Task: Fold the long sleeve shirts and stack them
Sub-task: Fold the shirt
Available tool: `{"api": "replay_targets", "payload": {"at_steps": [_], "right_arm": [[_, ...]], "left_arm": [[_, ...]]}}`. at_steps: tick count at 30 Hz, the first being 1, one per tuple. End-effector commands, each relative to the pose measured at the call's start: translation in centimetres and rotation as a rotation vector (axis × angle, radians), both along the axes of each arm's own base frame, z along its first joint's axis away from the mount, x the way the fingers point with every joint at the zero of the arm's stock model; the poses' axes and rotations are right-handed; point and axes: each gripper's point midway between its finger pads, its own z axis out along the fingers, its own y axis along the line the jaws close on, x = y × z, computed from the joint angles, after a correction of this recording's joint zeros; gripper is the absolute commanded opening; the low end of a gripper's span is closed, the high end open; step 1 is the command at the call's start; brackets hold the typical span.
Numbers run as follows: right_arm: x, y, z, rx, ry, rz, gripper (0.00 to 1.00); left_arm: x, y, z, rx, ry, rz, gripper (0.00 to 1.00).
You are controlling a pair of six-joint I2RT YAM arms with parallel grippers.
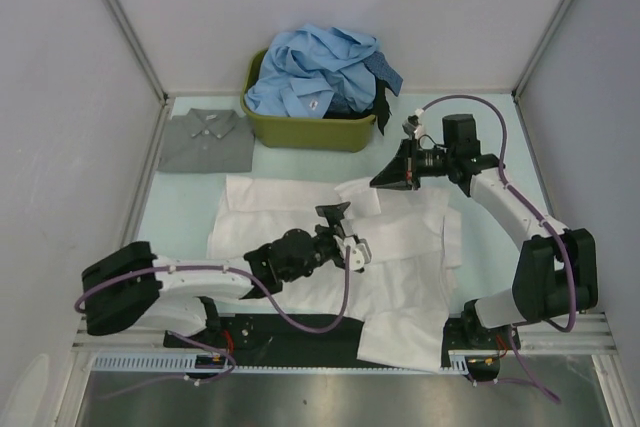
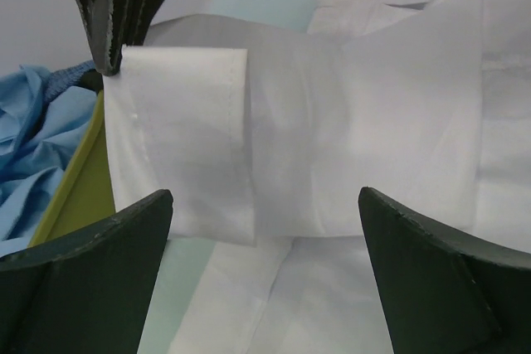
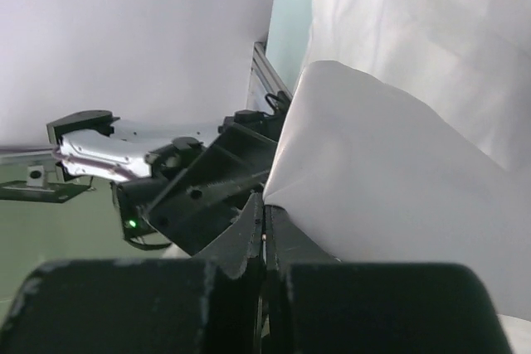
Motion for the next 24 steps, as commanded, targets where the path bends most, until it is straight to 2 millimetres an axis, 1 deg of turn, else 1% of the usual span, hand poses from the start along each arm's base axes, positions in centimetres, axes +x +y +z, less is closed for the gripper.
{"api": "replay_targets", "payload": {"at_steps": [1,2,3,4,5,6,7,8,9,10,11,12,14,15,16,17,18,19,20,21,22,23,24], "right_arm": [[-0.6,0.5,2.6,0.079,-0.023,0.017,0.0],[-1.1,0.5,2.5,0.073,-0.013,0.024,0.0],[-1.2,0.3,2.2,0.064,-0.023,0.028,0.0],[-1.5,0.3,2.0,0.061,-0.016,0.03,0.0],[-1.7,0.2,1.8,0.058,-0.008,0.031,0.0],[-2.1,0.1,1.6,0.057,0.003,0.033,0.0],[-2.1,0.1,1.4,0.058,0.012,0.031,0.0],[-2.2,0.1,1.6,0.066,0.007,0.034,0.0],[-2.3,0.1,1.6,0.069,0.006,0.036,0.0],[-2.4,0.1,1.6,0.069,0.009,0.037,0.0],[-2.5,0.1,1.5,0.069,0.012,0.037,0.0],[-2.7,0.1,1.6,0.069,0.009,0.039,0.0],[-3.1,0.0,1.3,0.061,0.023,0.044,0.0],[-3.3,-0.1,1.1,0.057,0.025,0.048,0.0],[-3.9,-0.2,0.8,0.049,0.03,0.055,0.0],[-4.1,-0.3,0.7,0.044,0.024,0.061,0.01],[-4.3,-0.4,0.6,0.037,0.017,0.065,0.12],[-4.6,-0.8,0.7,0.021,-0.017,0.086,0.18],[-4.1,-1.5,0.8,0.009,-0.047,0.076,0.24],[-4.0,-2.0,1.2,0.002,-0.081,0.088,0.36],[-4.7,-2.9,0.3,-0.029,-0.013,0.099,0.43],[-3.4,-4.1,1.7,-0.066,-0.228,0.129,0.48],[-3.0,-5.1,1.2,-0.132,-0.289,0.139,0.57]], "left_arm": [[2.5,-0.2,6.2,-0.22,-0.187,0.162,0.99],[2.8,-0.2,6.8,-0.234,-0.208,0.182,0.99],[3.4,-0.3,6.5,-0.215,-0.223,0.214,0.99],[3.6,-0.2,6.7,-0.215,-0.233,0.227,0.99],[3.7,-0.2,6.9,-0.221,-0.243,0.231,0.97],[3.7,-0.3,6.7,-0.207,-0.25,0.228,0.92],[3.7,-0.4,6.4,-0.194,-0.251,0.219,0.89],[3.7,-0.4,6.4,-0.192,-0.255,0.219,0.85],[3.7,-0.3,6.3,-0.181,-0.266,0.222,0.73],[3.9,-0.2,6.1,-0.173,-0.271,0.231,0.64],[4.0,0.0,6.3,-0.183,-0.278,0.242,0.54],[4.1,0.0,6.6,-0.184,-0.285,0.249,0.38],[4.1,0.3,7.2,-0.189,-0.283,0.255,0.19],[4.0,0.3,7.6,-0.204,-0.27,0.254,0.02],[3.6,0.6,8.0,-0.189,-0.244,0.237,0.0],[3.2,0.2,8.5,-0.22,-0.176,0.212,0.0],[2.7,0.1,8.3,-0.199,-0.127,0.175,0.0],[1.7,1.1,7.8,-0.142,-0.056,0.136,0.0],[0.2,0.2,8.1,-0.17,0.041,0.038,0.0],[-0.3,0.8,7.9,-0.155,0.091,0.021,0.0],[-1.1,1.5,6.0,-0.083,0.163,0.009,0.0],[-2.5,1.6,7.1,-0.112,0.216,-0.048,0.0],[-2.8,2.1,6.9,-0.098,0.253,-0.059,0.0]]}}
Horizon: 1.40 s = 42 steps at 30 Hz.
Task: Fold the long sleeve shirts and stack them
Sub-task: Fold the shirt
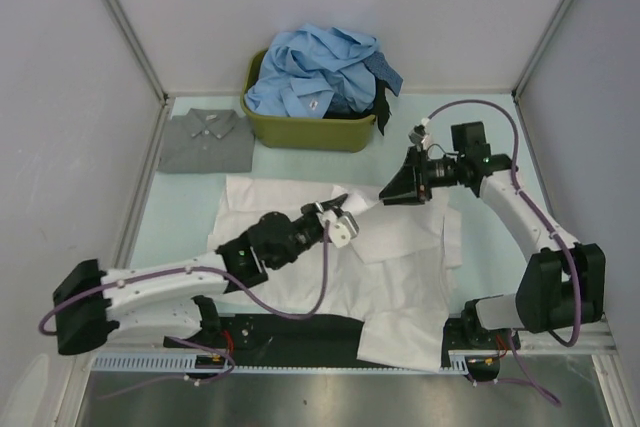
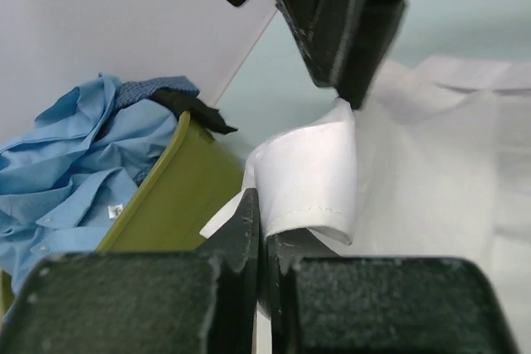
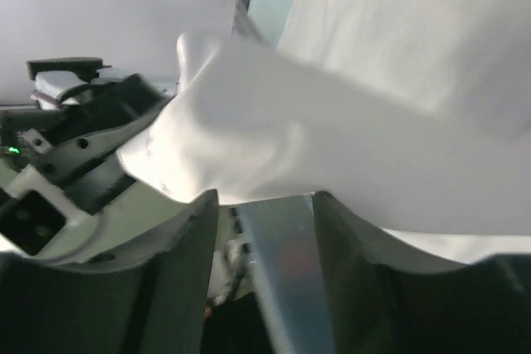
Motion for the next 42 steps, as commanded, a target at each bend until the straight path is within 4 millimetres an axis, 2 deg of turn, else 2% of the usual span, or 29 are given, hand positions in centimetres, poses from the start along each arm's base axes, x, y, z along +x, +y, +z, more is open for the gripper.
{"api": "replay_targets", "payload": {"at_steps": [1,2,3,4,5,6,10,11,13,14,15,16,18,21,23,25,28,34,38,40,41,42], "right_arm": [[-0.7,-4.1,1.5,-0.144,-0.253,0.111,0.6],[0.3,-5.0,1.7,-0.188,-0.406,0.166,0.63],[0.2,-5.8,1.1,-0.247,-0.413,0.192,0.65],[-0.3,-6.2,0.7,-0.264,-0.386,0.213,0.66],[0.1,-6.7,-0.1,-0.277,-0.368,0.207,0.69],[0.5,-7.1,-0.8,-0.3,-0.357,0.198,0.71],[4.3,-7.2,-3.8,-0.372,-0.391,0.145,0.69],[4.8,-7.1,-4.7,-0.385,-0.382,0.149,0.65],[5.9,-7.1,-6.6,-0.442,-0.377,0.148,0.63],[6.4,-7.3,-7.9,-0.461,-0.347,0.154,0.61],[6.8,-7.4,-8.4,-0.476,-0.342,0.149,0.6],[7.3,-8.0,-9.9,-0.519,-0.305,0.147,0.59],[7.9,-8.7,-10.8,-0.549,-0.289,0.151,0.56],[8.5,-9.9,-12.6,-0.619,-0.24,0.153,0.54],[8.6,-10.4,-13.5,-0.648,-0.213,0.16,0.53],[8.7,-10.7,-13.8,-0.665,-0.208,0.162,0.51],[9.0,-10.9,-13.9,-0.677,-0.207,0.156,0.5],[9.6,-11.4,-13.5,-0.693,-0.215,0.146,0.49],[9.6,-12.8,-12.9,-0.711,-0.218,0.12,0.47],[9.5,-13.2,-12.9,-0.723,-0.216,0.114,0.47],[9.5,-14.2,-12.7,-0.733,-0.21,0.088,0.48],[9.6,-15.2,-12.7,-0.744,-0.199,0.063,0.5]], "left_arm": [[-5.1,1.3,-2.6,0.092,0.346,-0.199,0.0],[-6.6,1.2,-1.4,0.058,0.393,-0.267,0.0],[-7.3,1.7,-2.1,0.088,0.453,-0.282,0.0],[-7.9,1.8,-2.0,0.088,0.489,-0.301,0.0],[-8.9,1.5,-1.1,0.063,0.553,-0.343,0.0],[-9.3,1.7,-1.6,0.073,0.609,-0.339,0.0],[-8.4,2.0,-2.6,0.0,0.887,-0.275,0.0],[-6.5,2.9,-3.4,-0.031,0.954,-0.203,0.0],[-5.5,3.2,-5.0,-0.07,1.127,-0.152,0.0],[-3.6,4.2,-5.4,-0.115,1.166,-0.087,0.0],[-3.0,4.5,-6.1,-0.128,1.215,-0.071,0.0],[-1.3,5.7,-6.3,-0.18,1.245,-0.006,0.0],[0.3,7.1,-7.2,-0.214,1.283,0.065,0.0],[3.6,11.4,-9.0,-0.296,1.339,0.241,0.0],[4.2,13.1,-10.2,-0.309,1.371,0.306,0.0],[5.3,15.3,-11.9,-0.315,1.388,0.383,0.0],[6.1,17.5,-14.2,-0.299,1.42,0.452,0.01],[7.1,20.5,-17.8,-0.3,1.496,0.554,0.03],[6.9,22.0,-19.7,-0.331,1.574,0.606,0.06],[6.9,22.3,-20.1,-0.328,1.583,0.613,0.21],[6.9,22.2,-20.0,-0.322,1.582,0.601,0.27],[7.2,22.2,-19.7,-0.305,1.569,0.583,0.4]]}}
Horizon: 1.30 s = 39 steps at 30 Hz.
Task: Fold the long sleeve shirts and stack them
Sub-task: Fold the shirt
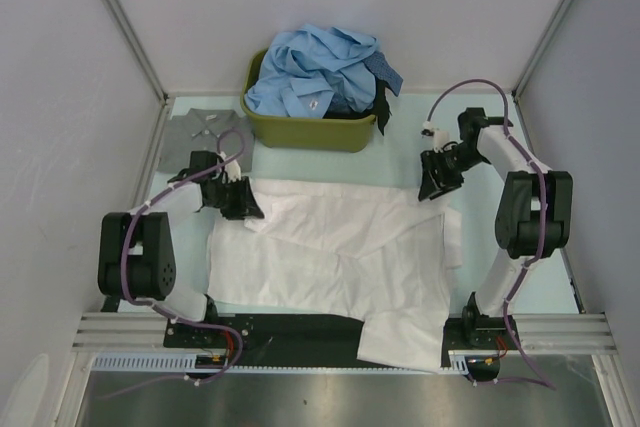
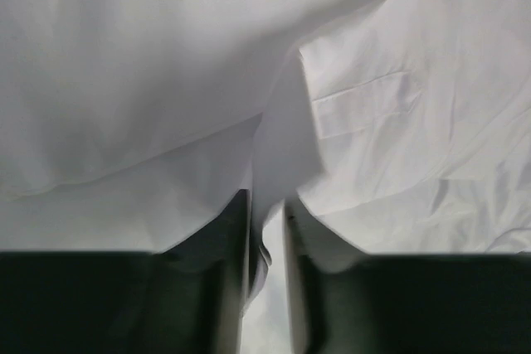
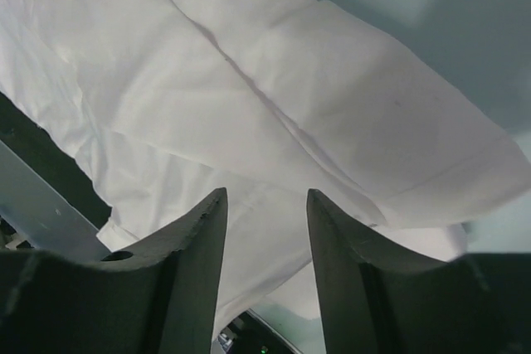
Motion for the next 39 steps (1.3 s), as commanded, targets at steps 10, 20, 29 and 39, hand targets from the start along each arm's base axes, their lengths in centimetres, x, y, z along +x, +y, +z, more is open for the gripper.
{"api": "replay_targets", "payload": {"at_steps": [10,20,29,39], "right_arm": [[2.8,-8.0,1.2,-0.102,-0.143,-0.184,0.69],[6.3,-6.8,-2.8,-0.018,-0.17,-0.101,0.69],[4.5,-4.5,-2.8,0.13,-0.115,0.015,0.67],[4.0,-4.1,-2.7,0.164,-0.069,0.039,0.52]], "left_arm": [[2.0,5.2,4.0,0.198,-0.308,-0.272,0.7],[8.3,10.3,4.1,0.315,-0.337,-0.27,0.73],[11.9,9.9,3.2,0.222,-0.328,-0.293,0.75],[14.0,10.0,1.0,0.193,-0.305,-0.288,0.62]]}}
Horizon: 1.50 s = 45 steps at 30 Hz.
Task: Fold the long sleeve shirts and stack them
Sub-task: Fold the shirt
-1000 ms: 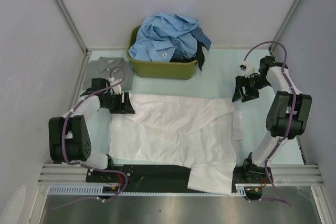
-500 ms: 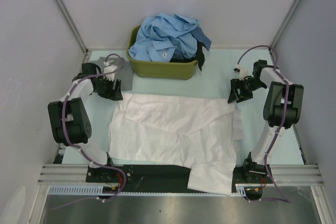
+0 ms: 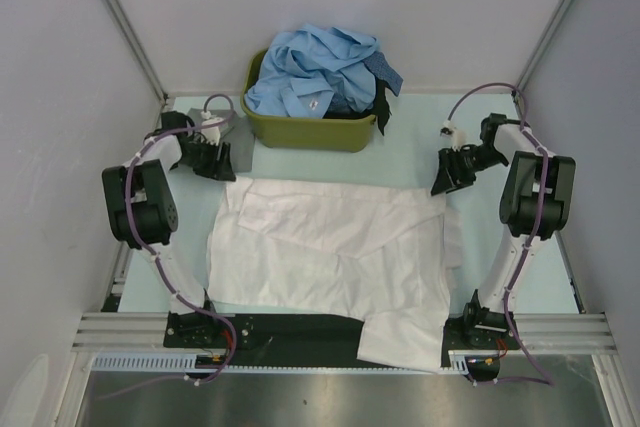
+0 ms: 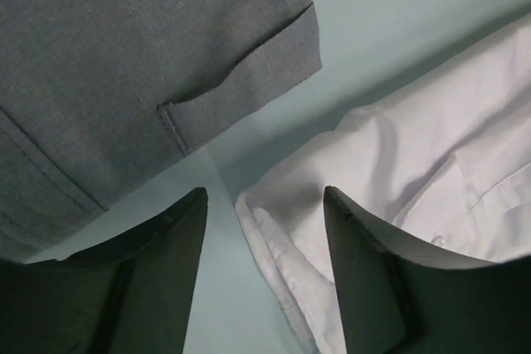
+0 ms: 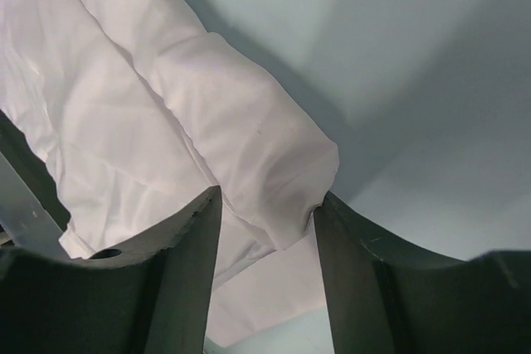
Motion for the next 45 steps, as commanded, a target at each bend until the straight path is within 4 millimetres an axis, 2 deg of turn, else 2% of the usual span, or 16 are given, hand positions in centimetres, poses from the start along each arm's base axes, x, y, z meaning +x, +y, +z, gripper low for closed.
{"api": "replay_targets", "payload": {"at_steps": [1,4,6,9,10,14,16,17,18,24,32,35,36,39,42,45], "right_arm": [[0.2,0.7,0.8,0.044,-0.009,0.04,0.51],[0.0,0.5,0.6,0.032,-0.003,0.047,0.45],[0.1,0.4,0.2,0.023,0.004,0.042,0.34],[0.6,0.0,-0.1,-0.007,-0.007,0.027,0.1],[0.7,-0.3,-0.2,-0.019,-0.003,0.017,0.0],[1.5,-0.9,-0.3,-0.046,-0.021,-0.01,0.0],[1.8,-0.8,-0.1,-0.047,-0.033,-0.011,0.0],[1.9,-0.7,0.0,-0.048,-0.038,-0.009,0.0],[2.0,-0.6,0.1,-0.045,-0.037,-0.009,0.0],[2.5,0.0,0.0,-0.049,-0.034,0.001,0.0],[2.2,-0.3,-0.6,-0.111,-0.005,0.024,0.0],[1.9,-1.3,-0.2,-0.13,0.01,0.021,0.26],[2.0,-1.5,0.4,-0.124,-0.006,0.014,0.44],[2.8,-2.5,1.6,-0.129,-0.038,-0.003,0.67],[3.9,-2.1,2.3,-0.12,-0.085,0.021,0.8],[4.9,-0.6,1.9,-0.115,-0.129,0.084,0.84]], "left_arm": [[1.7,-0.2,0.3,-0.025,-0.039,-0.029,0.53],[2.3,-0.5,0.7,-0.05,-0.048,-0.035,0.39],[2.7,-0.6,1.2,-0.061,-0.061,-0.038,0.2],[2.7,-0.4,1.7,-0.053,-0.076,-0.04,0.0],[2.7,0.1,2.1,-0.05,-0.087,-0.03,0.0],[2.7,1.6,3.0,-0.046,-0.108,0.009,0.0],[2.2,1.8,2.6,-0.038,-0.093,0.003,0.07],[2.2,1.8,2.4,-0.038,-0.088,-0.001,0.16],[2.1,1.8,2.3,-0.039,-0.086,-0.002,0.33],[2.2,0.9,1.1,-0.083,-0.05,0.001,0.57],[1.7,-1.0,-0.3,-0.085,-0.024,-0.037,0.59],[1.6,-0.7,-0.5,-0.064,-0.024,-0.038,0.47],[1.5,-0.6,-0.5,-0.062,-0.022,-0.041,0.43],[1.3,-0.7,-0.6,-0.067,-0.014,-0.043,0.31],[1.4,-0.7,-0.6,-0.067,-0.013,-0.044,0.24],[1.3,-0.7,-0.8,-0.068,-0.004,-0.041,0.19]]}}
